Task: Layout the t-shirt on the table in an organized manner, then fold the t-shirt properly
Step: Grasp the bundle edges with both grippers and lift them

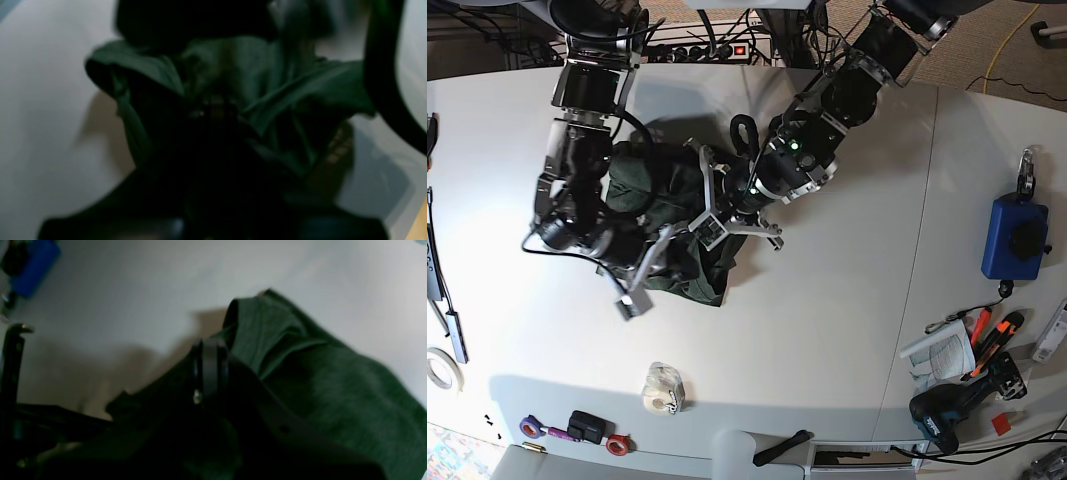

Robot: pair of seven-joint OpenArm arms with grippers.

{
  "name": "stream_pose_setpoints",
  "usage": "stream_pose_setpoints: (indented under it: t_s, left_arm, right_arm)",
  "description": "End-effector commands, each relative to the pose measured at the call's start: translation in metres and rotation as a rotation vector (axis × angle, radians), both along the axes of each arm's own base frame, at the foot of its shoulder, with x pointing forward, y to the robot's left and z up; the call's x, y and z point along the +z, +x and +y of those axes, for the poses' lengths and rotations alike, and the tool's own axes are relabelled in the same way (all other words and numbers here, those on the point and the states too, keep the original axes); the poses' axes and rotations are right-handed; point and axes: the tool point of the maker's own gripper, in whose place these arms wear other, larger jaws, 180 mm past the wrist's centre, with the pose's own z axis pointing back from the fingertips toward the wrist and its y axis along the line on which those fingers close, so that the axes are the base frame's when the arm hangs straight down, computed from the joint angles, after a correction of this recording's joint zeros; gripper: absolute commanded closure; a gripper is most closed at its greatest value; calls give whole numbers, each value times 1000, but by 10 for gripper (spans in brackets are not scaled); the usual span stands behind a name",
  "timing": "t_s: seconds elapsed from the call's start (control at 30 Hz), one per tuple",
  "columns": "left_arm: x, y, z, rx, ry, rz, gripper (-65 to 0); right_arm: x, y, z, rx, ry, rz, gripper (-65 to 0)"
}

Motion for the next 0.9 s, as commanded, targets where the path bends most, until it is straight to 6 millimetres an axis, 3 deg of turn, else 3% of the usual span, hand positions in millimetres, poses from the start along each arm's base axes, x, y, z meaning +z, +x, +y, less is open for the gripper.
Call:
stream_pose_setpoints:
  t_s: [0.0, 0.47, 0.73, 0.87]
  left_arm:
    - [10, 4, -5, -1, -28, -19, 0]
    - [-29, -22, 12, -16, 145, 130, 0]
    - [-2, -54, -10, -202, 53, 182, 0]
    - [-5, -59, -8, -226, 74, 197, 0]
  right_arm:
    - [14, 10, 1, -7, 6, -54, 0]
    - [-74, 4, -8, -118, -25, 123, 0]
    - [-78, 2, -8, -119, -24, 136, 0]
    - [-77, 3, -8, -119, -24, 134, 0]
